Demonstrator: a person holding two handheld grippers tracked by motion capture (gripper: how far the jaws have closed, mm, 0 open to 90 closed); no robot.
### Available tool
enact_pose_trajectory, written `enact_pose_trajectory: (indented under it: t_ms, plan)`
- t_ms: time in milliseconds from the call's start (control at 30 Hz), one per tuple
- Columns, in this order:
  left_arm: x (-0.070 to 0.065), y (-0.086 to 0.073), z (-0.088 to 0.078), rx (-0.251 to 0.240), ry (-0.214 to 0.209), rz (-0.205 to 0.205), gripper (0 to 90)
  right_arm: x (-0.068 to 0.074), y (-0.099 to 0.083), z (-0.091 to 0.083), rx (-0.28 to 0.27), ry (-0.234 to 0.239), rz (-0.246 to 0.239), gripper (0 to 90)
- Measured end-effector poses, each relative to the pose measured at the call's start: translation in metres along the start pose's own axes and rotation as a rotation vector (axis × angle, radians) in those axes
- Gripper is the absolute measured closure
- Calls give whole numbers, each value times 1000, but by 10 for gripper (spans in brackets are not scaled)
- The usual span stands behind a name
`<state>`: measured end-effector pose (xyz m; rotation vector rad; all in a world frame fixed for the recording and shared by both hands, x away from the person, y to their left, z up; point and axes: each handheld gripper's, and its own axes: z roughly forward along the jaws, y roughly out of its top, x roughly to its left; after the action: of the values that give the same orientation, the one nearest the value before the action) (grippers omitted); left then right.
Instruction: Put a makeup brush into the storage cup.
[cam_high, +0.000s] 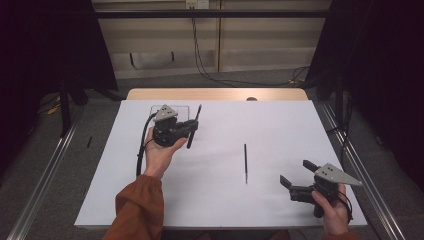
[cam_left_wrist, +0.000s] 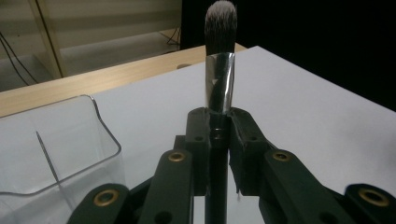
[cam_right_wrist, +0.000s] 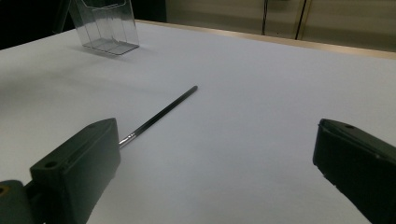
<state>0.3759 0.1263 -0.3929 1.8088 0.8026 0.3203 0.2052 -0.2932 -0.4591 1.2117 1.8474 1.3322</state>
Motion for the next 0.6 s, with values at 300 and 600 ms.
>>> enact_pose_trajectory:
  t_ms: [300, 600]
  plan:
    - [9, 3, -8, -68, 11, -9, 790, 0, 0, 0, -4, 3, -1, 2]
    - [12, 11, -12, -97, 33, -13, 790, 0, 1, 0, -6, 6, -2, 2]
